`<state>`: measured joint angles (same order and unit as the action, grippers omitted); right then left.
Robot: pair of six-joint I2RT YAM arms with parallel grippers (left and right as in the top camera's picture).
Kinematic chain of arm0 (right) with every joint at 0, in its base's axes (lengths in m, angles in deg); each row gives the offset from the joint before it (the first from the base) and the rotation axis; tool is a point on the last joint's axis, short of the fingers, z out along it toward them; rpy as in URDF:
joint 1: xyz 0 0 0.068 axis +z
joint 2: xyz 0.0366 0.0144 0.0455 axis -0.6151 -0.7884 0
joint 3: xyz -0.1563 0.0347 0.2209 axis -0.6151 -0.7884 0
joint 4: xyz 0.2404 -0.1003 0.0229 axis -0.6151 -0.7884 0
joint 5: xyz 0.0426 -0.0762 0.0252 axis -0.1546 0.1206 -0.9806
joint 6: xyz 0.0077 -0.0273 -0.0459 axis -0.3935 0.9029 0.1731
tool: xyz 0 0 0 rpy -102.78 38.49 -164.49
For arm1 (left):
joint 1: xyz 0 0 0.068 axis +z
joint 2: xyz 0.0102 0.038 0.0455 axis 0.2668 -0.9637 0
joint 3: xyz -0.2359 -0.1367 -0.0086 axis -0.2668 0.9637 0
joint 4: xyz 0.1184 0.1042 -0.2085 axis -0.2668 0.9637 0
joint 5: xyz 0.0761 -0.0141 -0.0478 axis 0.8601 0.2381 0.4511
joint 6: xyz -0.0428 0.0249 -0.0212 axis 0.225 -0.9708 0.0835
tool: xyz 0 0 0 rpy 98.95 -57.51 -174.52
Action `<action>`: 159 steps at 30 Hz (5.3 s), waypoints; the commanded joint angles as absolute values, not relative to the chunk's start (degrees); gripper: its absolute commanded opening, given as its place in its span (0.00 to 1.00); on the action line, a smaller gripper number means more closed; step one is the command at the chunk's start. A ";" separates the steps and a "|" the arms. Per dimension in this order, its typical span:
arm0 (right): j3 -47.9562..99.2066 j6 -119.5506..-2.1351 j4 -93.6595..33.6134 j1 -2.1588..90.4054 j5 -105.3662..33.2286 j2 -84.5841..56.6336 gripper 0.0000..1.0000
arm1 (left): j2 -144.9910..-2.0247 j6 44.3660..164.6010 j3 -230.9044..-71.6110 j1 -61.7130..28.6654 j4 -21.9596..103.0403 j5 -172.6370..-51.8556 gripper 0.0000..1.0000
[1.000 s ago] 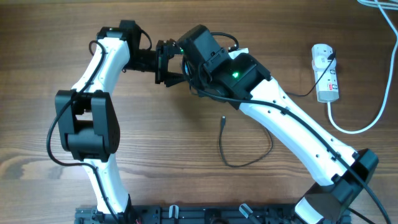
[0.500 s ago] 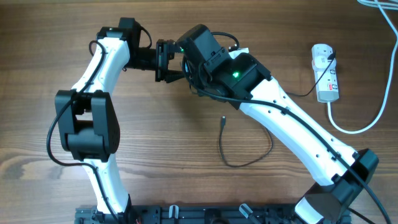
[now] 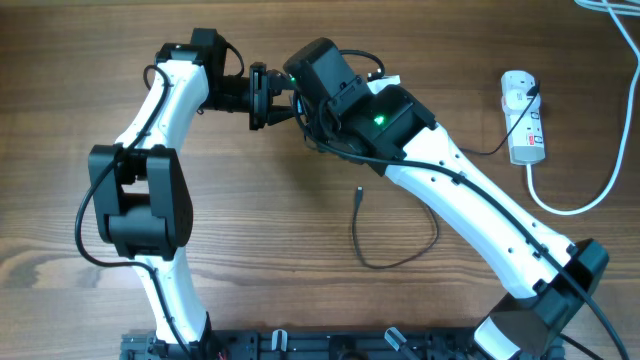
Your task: Plug charger to phone and switch on socket
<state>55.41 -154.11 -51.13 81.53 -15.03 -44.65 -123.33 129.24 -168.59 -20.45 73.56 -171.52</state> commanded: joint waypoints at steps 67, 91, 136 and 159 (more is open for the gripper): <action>22.47 -84.38 -53.14 54.17 -38.00 -38.62 1.00 | -121.43 125.21 -169.44 -18.68 67.15 -153.71 0.04; 21.72 -82.13 -49.84 59.19 -38.16 -41.53 0.77 | -121.43 125.70 -169.44 -18.68 70.19 -175.02 0.04; 24.37 -91.20 -47.56 76.05 -24.47 -54.75 0.50 | -121.43 125.46 -169.44 -11.97 69.73 -174.80 0.04; 24.39 -92.75 -47.39 75.98 -26.42 -60.00 0.31 | -121.43 124.36 -169.44 -11.97 69.75 -174.80 0.04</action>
<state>24.98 -91.70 -46.25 76.00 -25.39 -57.11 -123.33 125.74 -168.63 -12.34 69.73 -171.76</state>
